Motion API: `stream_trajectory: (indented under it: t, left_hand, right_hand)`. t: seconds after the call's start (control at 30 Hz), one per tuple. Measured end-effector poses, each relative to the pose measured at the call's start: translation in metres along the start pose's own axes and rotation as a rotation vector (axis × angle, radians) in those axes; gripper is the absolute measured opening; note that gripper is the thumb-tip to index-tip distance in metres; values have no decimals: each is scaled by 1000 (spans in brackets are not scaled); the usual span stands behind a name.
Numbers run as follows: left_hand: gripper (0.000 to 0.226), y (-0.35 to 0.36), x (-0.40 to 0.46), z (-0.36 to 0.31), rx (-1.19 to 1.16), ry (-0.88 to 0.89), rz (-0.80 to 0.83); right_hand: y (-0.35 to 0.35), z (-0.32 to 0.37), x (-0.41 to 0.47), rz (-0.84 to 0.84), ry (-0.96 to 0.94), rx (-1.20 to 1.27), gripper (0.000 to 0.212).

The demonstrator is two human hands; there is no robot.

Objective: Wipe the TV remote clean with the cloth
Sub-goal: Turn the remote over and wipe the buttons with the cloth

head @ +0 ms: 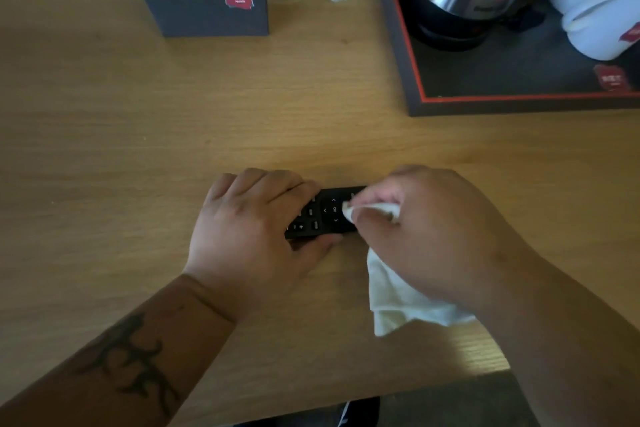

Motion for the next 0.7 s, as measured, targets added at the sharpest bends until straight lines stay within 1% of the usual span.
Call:
stream_trajectory:
  t: [0.1, 0.2, 0.23, 0.3, 0.37, 0.53, 0.6, 0.7]
  left_hand:
    - [54, 0, 1, 1, -9, -11, -5]
    - [49, -2, 0, 3, -46, -48, -16]
    - [52, -2, 1, 5, -52, -73, -11]
    - [63, -2, 1, 7, -57, -110, 16]
    - [68, -2, 1, 7, -66, -116, 29]
    - [71, -1, 1, 7, -70, -113, 28]
    - [72, -1, 2, 6, -76, -102, 20]
    - [68, -1, 3, 6, -94, -111, 20]
  right_hand:
    - [2, 15, 17, -91, -65, -56, 19]
    - [15, 27, 22, -106, -78, -169, 22]
    - [17, 28, 21, -106, -85, -184, 22]
    - [17, 29, 17, -93, -108, -175, 21]
    - [11, 25, 14, -82, -113, -182, 20]
    - [-1, 11, 12, -84, -44, -175, 20]
    - [3, 17, 14, -103, -70, -178, 20]
    - [16, 30, 13, -86, -131, -186, 21]
Point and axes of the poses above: each hand's wrist, its own x-axis towards the middle knuckle, its own y-axis out of the palm, z = x × y, the point moved 7 cm from there along x, towards the middle knuckle, and after that the axes turned 11 degrees about x, right-handed, at the moved point
